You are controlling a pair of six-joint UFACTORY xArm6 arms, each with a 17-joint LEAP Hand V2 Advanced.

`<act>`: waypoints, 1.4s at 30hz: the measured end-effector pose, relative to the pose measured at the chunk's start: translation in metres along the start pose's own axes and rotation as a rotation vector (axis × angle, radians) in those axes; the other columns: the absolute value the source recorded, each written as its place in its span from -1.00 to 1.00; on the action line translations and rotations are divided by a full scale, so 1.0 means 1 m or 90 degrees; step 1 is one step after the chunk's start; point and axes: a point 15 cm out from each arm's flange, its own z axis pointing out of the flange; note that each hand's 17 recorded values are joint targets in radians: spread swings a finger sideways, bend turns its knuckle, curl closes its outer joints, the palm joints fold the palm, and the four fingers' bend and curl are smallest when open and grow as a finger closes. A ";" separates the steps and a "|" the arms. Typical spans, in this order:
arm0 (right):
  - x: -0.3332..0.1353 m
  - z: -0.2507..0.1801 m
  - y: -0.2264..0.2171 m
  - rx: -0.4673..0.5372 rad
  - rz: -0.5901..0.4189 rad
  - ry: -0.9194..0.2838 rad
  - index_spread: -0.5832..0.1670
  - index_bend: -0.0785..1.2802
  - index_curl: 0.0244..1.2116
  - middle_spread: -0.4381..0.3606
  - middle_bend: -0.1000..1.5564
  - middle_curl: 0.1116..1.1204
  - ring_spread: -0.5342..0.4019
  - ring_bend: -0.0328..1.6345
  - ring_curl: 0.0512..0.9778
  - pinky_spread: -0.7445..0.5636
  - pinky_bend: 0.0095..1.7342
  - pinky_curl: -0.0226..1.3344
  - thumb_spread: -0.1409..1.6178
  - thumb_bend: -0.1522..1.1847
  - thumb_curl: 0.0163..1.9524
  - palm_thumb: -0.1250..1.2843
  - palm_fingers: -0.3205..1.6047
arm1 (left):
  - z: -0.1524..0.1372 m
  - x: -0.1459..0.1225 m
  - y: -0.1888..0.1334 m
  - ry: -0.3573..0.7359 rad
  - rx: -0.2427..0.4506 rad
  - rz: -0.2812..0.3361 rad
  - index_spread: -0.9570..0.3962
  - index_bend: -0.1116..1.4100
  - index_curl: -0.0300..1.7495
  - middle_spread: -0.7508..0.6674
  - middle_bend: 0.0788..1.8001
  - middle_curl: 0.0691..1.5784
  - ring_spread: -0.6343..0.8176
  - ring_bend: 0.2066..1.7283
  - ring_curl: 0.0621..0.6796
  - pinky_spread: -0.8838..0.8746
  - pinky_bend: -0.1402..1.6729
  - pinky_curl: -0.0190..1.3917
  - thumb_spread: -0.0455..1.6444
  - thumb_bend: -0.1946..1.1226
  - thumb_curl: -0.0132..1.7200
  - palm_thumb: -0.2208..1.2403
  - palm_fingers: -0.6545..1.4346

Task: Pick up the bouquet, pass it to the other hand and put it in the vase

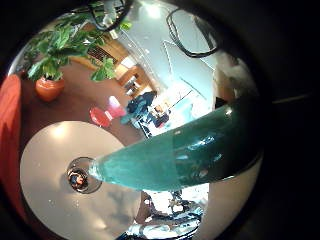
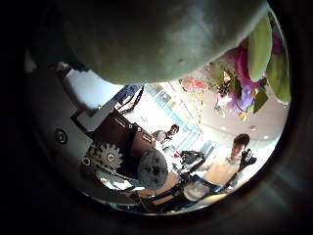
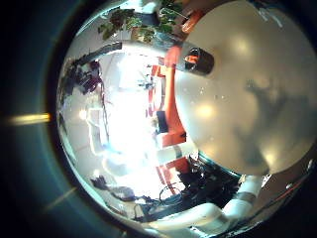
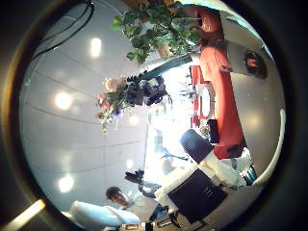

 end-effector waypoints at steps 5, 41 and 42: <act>0.001 0.000 0.000 0.000 0.001 -0.002 -0.52 -0.54 -0.40 0.02 -0.49 -0.49 0.31 -0.21 -0.51 0.80 -0.35 -0.29 0.34 -0.81 -0.43 0.22 -0.51 | 0.007 -0.026 -0.001 0.002 -0.007 -0.029 -0.55 0.26 0.26 -0.58 0.36 0.06 -0.66 0.71 0.55 -0.71 0.36 0.55 0.38 -0.60 -0.10 0.66 0.67; 0.027 0.005 -0.003 0.012 0.030 -0.013 -0.52 -0.62 -0.48 0.02 -0.64 -0.53 0.31 -0.39 -0.64 0.83 -0.49 -0.52 0.33 -0.80 -0.47 0.26 -0.35 | 0.039 -0.130 0.023 0.013 -0.034 -0.148 -0.62 0.16 0.37 -0.59 0.34 0.07 -0.67 0.70 0.53 -0.80 0.27 0.71 0.41 -0.71 -0.05 0.70 0.68; 0.028 0.005 -0.003 0.012 0.031 -0.013 -0.52 -0.62 -0.48 0.02 -0.65 -0.54 0.31 -0.39 -0.64 0.83 -0.49 -0.52 0.33 -0.80 -0.47 0.26 -0.34 | 0.040 -0.132 0.023 0.013 -0.034 -0.150 -0.62 0.15 0.37 -0.59 0.34 0.07 -0.67 0.70 0.53 -0.80 0.27 0.71 0.41 -0.71 -0.05 0.70 0.68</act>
